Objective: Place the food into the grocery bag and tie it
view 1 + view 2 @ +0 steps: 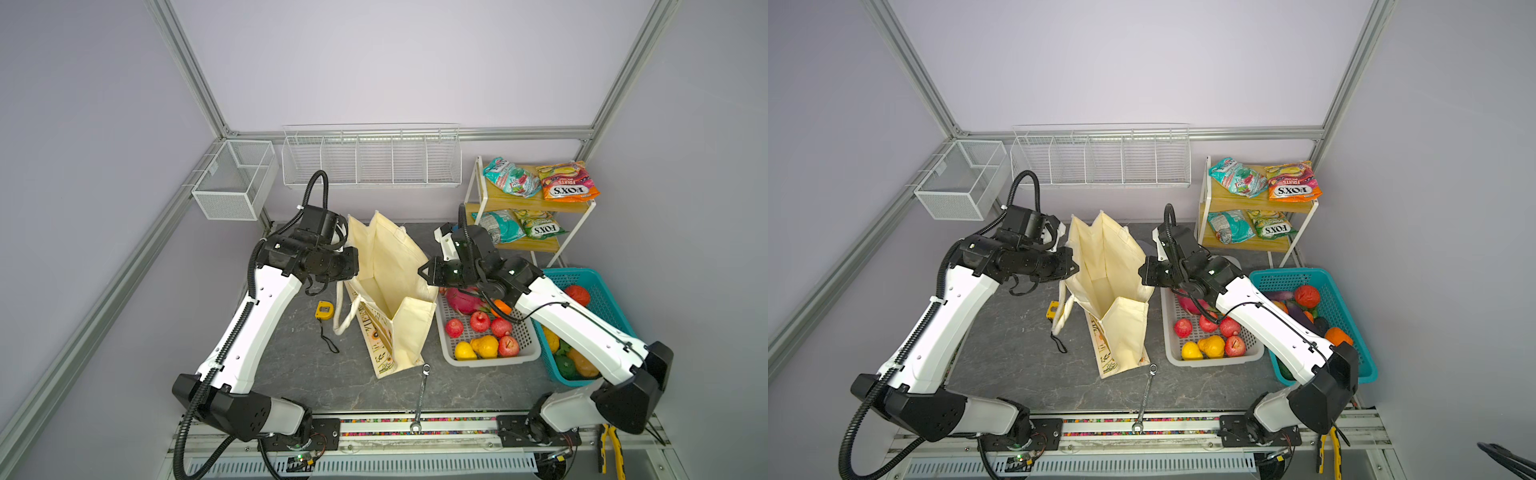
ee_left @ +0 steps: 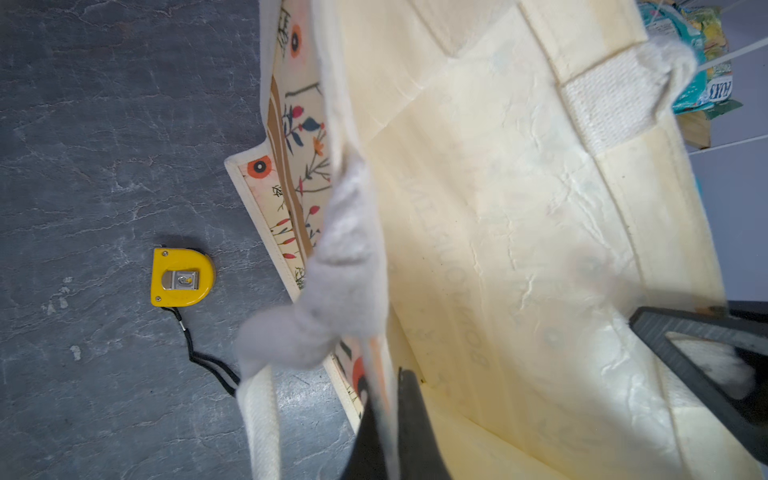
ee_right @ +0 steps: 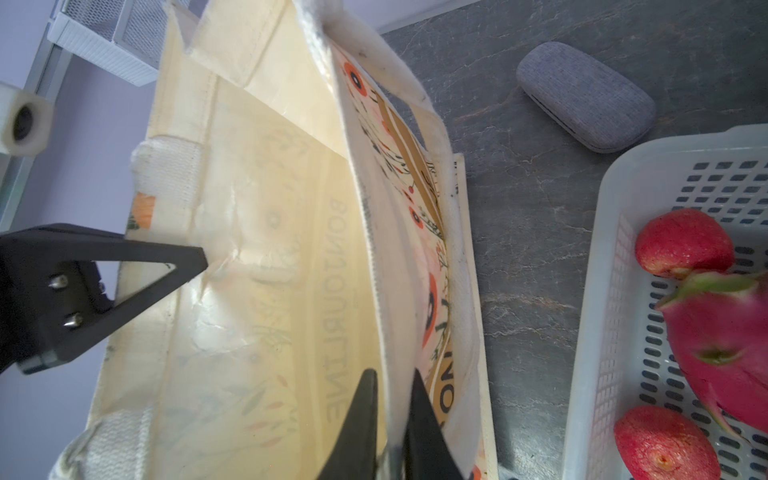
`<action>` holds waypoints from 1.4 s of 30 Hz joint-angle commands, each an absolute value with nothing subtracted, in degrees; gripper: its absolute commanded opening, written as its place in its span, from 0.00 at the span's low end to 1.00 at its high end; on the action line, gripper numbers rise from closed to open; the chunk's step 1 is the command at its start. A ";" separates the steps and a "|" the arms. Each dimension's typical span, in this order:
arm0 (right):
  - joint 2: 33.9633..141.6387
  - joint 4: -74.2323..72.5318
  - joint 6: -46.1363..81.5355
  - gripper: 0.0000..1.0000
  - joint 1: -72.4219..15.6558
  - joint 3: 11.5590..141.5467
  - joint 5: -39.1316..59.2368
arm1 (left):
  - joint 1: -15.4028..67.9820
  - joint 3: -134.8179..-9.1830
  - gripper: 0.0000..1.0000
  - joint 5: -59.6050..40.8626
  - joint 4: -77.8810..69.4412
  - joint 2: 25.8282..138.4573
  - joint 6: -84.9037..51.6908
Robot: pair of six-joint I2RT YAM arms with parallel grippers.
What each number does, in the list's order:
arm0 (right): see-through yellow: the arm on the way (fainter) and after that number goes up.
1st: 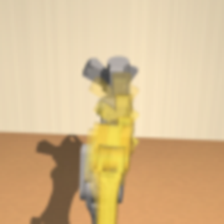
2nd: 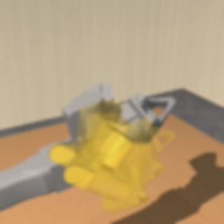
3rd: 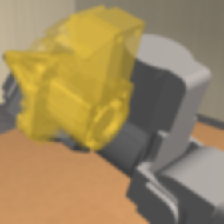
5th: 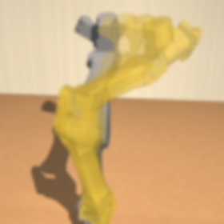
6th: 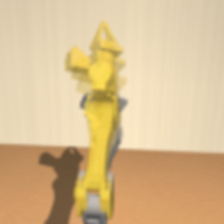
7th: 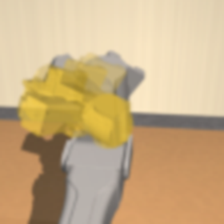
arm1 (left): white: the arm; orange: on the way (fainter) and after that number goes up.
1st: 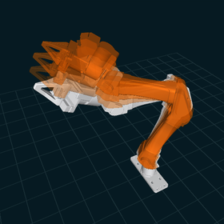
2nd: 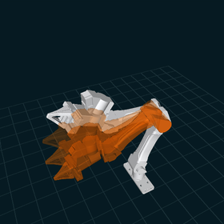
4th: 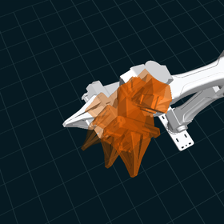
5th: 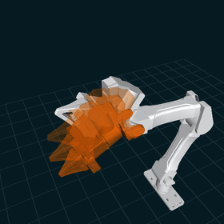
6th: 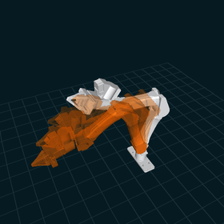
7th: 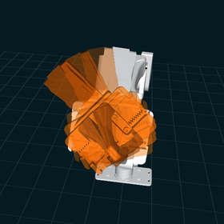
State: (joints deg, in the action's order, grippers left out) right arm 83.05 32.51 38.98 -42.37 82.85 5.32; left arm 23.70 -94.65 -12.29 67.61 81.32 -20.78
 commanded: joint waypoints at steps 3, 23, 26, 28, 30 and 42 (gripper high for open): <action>84.45 30.15 36.09 0.09 -44.35 81.73 4.21 | 23.91 -92.21 0.00 -13.73 66.66 82.50 -14.12; 97.86 55.73 25.84 0.97 -45.40 104.72 -4.92 | 23.88 -92.10 0.44 -6.43 74.18 81.90 -12.66; 100.18 59.52 25.55 0.96 -44.71 107.59 -4.84 | 23.86 -91.64 0.59 -8.19 72.82 80.35 -16.89; 102.00 62.06 24.76 0.95 -44.25 109.91 -4.58 | 23.90 -90.06 0.66 -9.56 71.28 79.23 -20.48; 103.36 63.19 23.97 0.96 -43.79 111.27 -3.13 | 23.82 -88.19 0.69 -10.06 70.38 78.64 -23.50; 109.51 68.13 22.90 0.97 -43.61 117.40 2.34 | 23.29 -89.39 0.99 -1.29 77.84 78.93 -30.54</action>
